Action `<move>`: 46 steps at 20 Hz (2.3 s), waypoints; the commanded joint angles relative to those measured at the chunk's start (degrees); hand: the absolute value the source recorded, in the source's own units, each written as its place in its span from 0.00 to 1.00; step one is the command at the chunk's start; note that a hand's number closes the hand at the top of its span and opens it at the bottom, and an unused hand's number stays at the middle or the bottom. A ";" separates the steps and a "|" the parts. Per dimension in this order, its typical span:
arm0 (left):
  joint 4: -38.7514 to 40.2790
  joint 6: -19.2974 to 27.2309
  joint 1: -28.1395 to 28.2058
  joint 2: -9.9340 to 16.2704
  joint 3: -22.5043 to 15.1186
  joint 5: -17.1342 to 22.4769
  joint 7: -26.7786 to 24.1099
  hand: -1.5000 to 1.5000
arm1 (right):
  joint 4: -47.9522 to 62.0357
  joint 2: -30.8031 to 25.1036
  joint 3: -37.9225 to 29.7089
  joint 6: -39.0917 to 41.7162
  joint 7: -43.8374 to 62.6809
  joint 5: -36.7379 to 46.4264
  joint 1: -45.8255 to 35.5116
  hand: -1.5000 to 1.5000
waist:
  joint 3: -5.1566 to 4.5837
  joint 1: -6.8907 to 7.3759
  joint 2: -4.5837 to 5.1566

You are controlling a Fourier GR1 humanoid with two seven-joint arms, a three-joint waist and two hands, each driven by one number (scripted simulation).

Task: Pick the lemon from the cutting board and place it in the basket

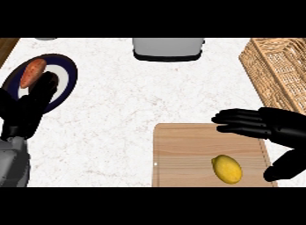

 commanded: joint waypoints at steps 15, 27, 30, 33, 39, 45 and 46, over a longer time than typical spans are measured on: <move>-2.61 -1.82 1.63 -2.50 3.15 -2.65 1.52 0.50 | 12.14 9.59 9.61 -3.30 -7.29 20.02 -2.57 0.00 | -0.10 -0.39 -0.28; -1.48 -3.22 -0.40 -2.13 4.94 -3.26 2.36 0.50 | 16.37 0.59 10.02 -4.69 -22.54 16.90 0.66 0.00 | -0.07 -0.81 -0.31; 0.61 -0.99 0.08 -5.67 2.57 -6.53 -0.54 0.50 | 19.09 5.95 12.37 -5.41 -19.39 18.29 -3.48 0.00 | -0.08 -0.33 -0.18; -0.03 -2.86 -0.86 -4.20 4.48 -4.83 2.14 0.50 | 16.15 5.00 13.39 -7.65 -18.78 20.33 -0.46 0.00 | -0.10 -0.65 -0.29; -2.94 -5.54 2.57 -3.60 6.10 -4.69 2.15 0.50 | 19.55 7.80 13.21 -12.81 -17.87 26.32 1.18 0.00 | -0.10 -0.49 -0.30; -1.65 -4.52 -2.67 -3.82 6.30 -6.58 5.36 0.50 | 22.65 13.23 12.90 -12.95 -16.11 29.46 -2.74 0.00 | -0.08 -0.33 -0.24; -1.78 -6.48 1.16 -3.89 7.21 -5.43 2.19 0.50 | 20.60 9.05 14.05 -18.56 -21.05 32.07 3.28 1.00 | -0.09 -0.52 -0.30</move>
